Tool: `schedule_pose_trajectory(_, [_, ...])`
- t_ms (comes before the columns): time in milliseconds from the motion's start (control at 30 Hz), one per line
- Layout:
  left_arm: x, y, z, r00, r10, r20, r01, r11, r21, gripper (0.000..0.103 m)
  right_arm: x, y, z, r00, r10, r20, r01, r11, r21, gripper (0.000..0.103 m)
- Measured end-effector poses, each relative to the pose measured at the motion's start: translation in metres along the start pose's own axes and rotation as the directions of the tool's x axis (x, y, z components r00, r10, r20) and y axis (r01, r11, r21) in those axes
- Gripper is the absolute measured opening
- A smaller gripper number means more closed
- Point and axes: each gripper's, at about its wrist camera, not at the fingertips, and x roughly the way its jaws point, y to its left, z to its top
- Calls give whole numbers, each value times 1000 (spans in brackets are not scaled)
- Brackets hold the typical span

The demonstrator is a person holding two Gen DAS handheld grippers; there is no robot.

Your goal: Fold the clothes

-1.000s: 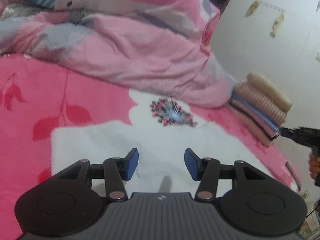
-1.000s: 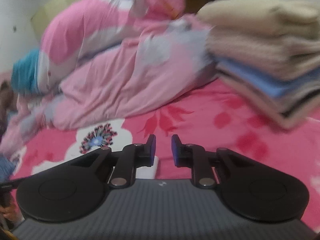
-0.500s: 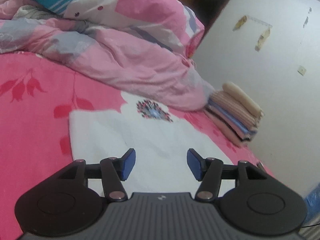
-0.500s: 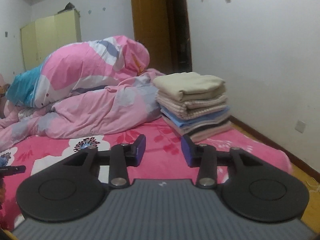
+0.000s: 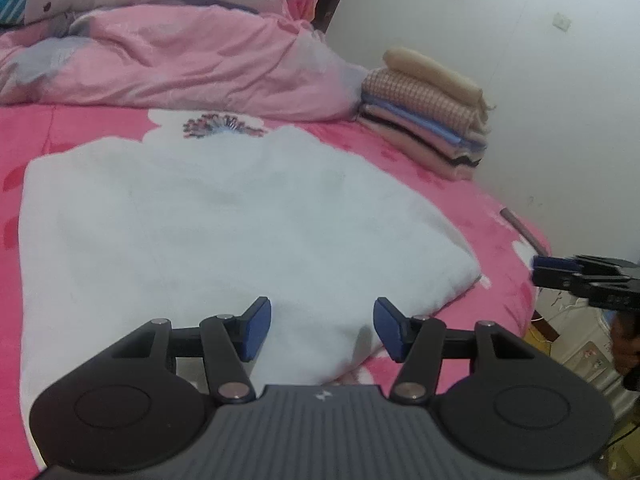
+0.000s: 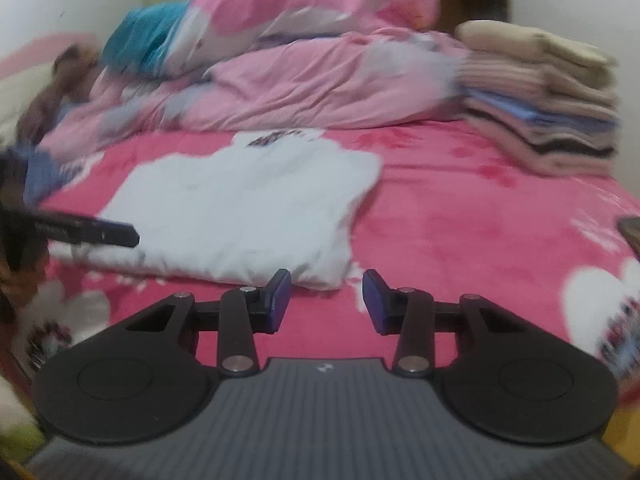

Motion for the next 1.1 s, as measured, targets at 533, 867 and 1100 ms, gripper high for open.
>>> schedule_pose_trajectory(533, [9, 13, -5, 999, -15, -30, 16, 1000, 7, 56, 52, -14, -9, 988, -150, -31, 121, 885, -449, 1])
schedule_pose_trajectory(867, [9, 11, -4, 999, -11, -39, 12, 1000, 13, 56, 33, -83, 2, 987, 149, 57, -157, 967, 201, 45])
schedule_pose_trajectory(1100, [9, 11, -3, 999, -14, -46, 15, 1000, 10, 56, 67, -87, -11, 932, 362, 4, -351, 901, 256, 21])
